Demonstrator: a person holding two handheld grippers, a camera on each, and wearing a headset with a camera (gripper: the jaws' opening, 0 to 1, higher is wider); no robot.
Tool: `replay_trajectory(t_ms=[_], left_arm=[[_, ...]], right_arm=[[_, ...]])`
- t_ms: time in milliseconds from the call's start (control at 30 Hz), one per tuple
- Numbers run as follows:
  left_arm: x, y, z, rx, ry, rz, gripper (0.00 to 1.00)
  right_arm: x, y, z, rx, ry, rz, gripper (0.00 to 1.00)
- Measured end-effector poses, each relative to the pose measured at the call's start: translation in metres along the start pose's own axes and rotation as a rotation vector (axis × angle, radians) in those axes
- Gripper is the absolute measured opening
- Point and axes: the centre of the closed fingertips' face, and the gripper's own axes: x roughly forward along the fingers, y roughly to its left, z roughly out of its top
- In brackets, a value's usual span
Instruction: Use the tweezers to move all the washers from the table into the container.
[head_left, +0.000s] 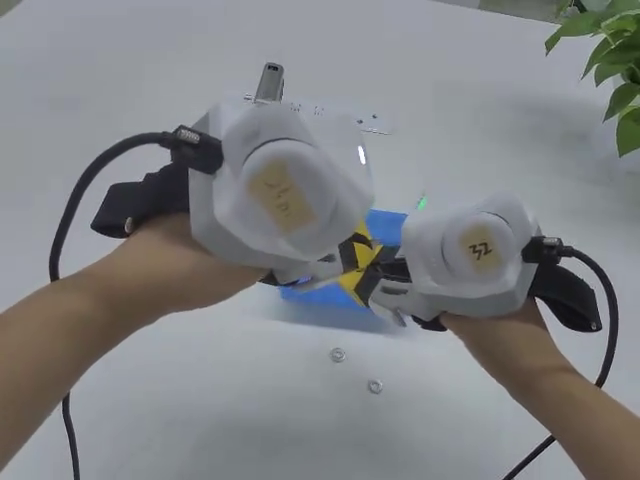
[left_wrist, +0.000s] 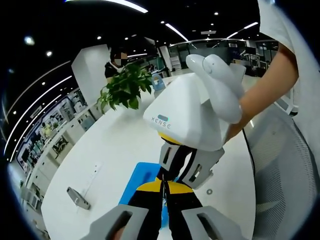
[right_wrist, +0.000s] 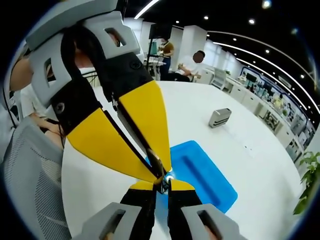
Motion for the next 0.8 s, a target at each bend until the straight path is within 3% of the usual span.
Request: replay_trajectory(t_ms=[400,800], left_arm=[[0.017,0.016,-0.012,-0.021,0.002,0.003,0.0],[0.033,0.02,-0.029,-0.039,0.03,-0.008,0.0]], right_arm=[[0.018,-0.017,-0.008,0.007,0.022,-0.023,0.04],[0.038,-0.023,-0.022,0.036,0.048,-0.007,0.04]])
